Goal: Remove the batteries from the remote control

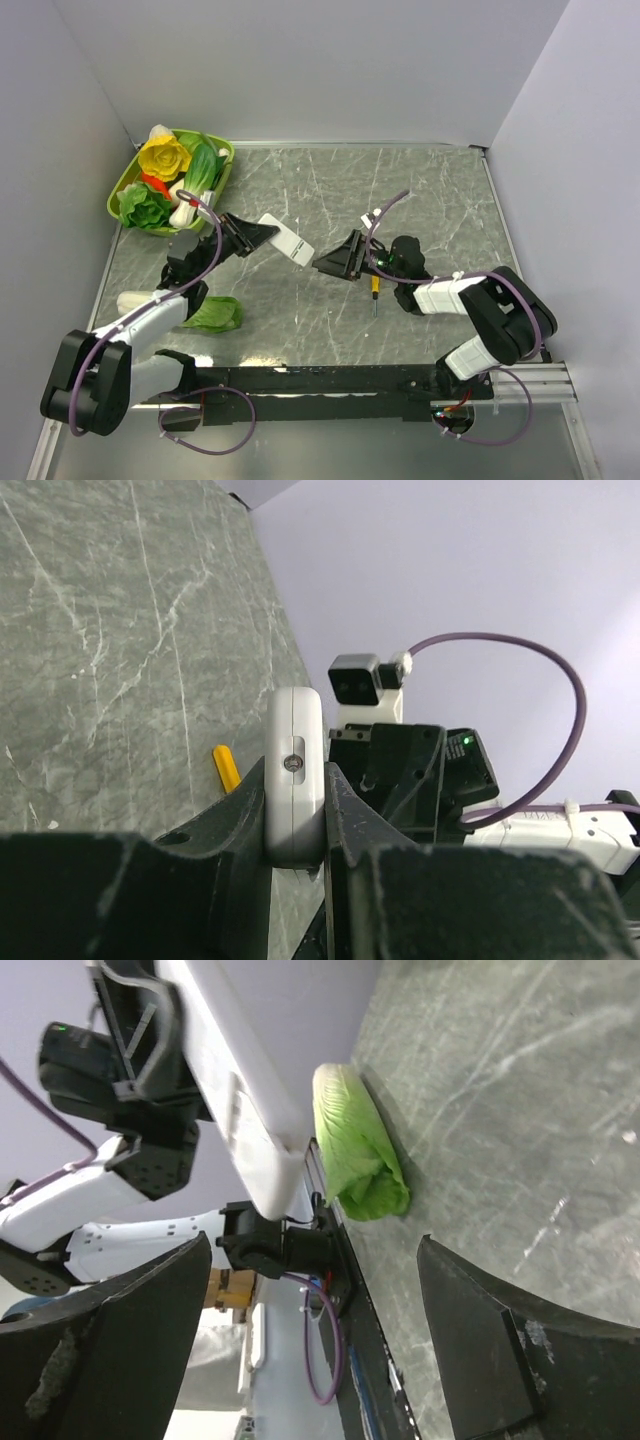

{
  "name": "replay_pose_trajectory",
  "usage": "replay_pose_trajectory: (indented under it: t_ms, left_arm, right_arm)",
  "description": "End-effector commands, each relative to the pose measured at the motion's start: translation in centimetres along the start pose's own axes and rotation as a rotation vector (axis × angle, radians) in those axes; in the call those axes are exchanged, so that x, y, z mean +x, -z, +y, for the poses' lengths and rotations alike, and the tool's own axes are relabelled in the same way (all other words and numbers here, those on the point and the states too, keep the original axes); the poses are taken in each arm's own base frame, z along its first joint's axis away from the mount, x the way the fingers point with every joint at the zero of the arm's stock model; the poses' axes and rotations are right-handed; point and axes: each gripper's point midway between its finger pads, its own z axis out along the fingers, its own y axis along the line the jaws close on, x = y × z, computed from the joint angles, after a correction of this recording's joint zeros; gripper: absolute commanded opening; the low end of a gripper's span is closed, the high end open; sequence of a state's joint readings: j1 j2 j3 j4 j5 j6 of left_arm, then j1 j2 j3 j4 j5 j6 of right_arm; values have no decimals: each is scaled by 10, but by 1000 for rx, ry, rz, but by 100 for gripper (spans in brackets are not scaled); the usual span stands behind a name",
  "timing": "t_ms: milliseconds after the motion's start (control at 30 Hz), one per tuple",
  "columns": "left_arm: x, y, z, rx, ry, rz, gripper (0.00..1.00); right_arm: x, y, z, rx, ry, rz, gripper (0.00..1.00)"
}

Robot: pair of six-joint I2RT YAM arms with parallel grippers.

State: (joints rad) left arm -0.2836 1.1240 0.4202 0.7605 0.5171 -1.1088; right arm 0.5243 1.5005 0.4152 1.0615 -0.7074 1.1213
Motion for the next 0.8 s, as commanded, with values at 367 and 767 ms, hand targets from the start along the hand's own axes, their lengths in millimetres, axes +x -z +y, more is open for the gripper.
replay_pose_trajectory:
  t_ms: [367,767]
  left_arm:
    - [2,-1,-10,71,-13,12,1]
    - [1,-3,-11,82,-1,17,1]
  right_arm:
    - [-41,-28,31,-34,69,-26,87]
    - [-30,-42,29,-43,41,16,72]
